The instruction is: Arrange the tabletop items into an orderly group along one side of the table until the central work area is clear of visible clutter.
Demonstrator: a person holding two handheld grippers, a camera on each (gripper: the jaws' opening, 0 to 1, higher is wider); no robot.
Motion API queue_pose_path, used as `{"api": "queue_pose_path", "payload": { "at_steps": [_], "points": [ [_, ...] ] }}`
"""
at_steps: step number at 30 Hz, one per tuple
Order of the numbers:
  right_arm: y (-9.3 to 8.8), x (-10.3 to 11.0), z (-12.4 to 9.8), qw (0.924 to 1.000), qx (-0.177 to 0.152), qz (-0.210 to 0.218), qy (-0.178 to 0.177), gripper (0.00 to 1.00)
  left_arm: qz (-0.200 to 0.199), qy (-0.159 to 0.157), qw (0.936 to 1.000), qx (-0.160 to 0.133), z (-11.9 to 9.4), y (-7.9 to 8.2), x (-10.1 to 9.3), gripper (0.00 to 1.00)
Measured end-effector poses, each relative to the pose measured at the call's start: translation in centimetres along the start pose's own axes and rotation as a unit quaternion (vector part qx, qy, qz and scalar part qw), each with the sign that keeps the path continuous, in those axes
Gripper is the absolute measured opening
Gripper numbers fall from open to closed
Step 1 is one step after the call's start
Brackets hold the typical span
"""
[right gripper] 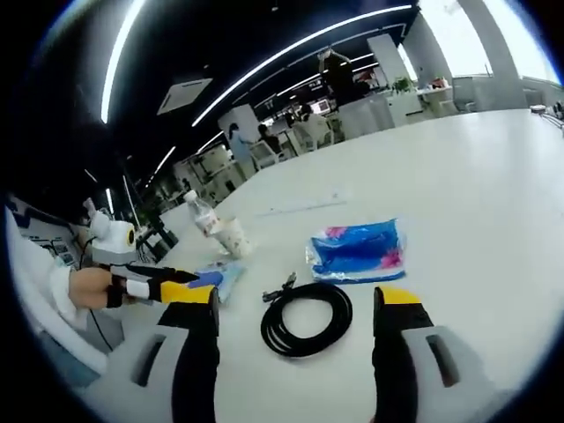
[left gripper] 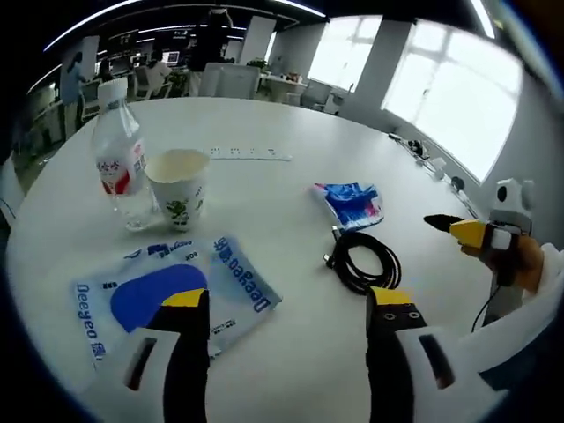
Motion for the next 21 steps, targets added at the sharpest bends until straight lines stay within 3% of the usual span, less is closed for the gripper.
{"api": "queue_pose_path", "payload": {
  "at_steps": [11, 21],
  "points": [
    [-0.8, 1.0, 0.5, 0.9998, 0.012, 0.001, 0.015, 0.67, -0.008, 0.03, 0.9995, 0.001, -2.6, -2.1, 2.4, 0.73],
    [-1.8, 1.6, 0.6, 0.9993, 0.031, 0.002, 0.023, 0.63, -0.032, 0.041, 0.9987, -0.005, -3.0, -3.1, 3.2, 0.73]
  ]
}}
Point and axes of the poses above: the point that each gripper's makers call its tool centre point, and the gripper's own axes: z roughly forward along the fingers, x roughly to its left, y roughly out of its top, the point moved 2 cm from there along -z, roughly backward along the fingers, and after that the axes turned 3 degrees about -y, right-handed, at the moved point
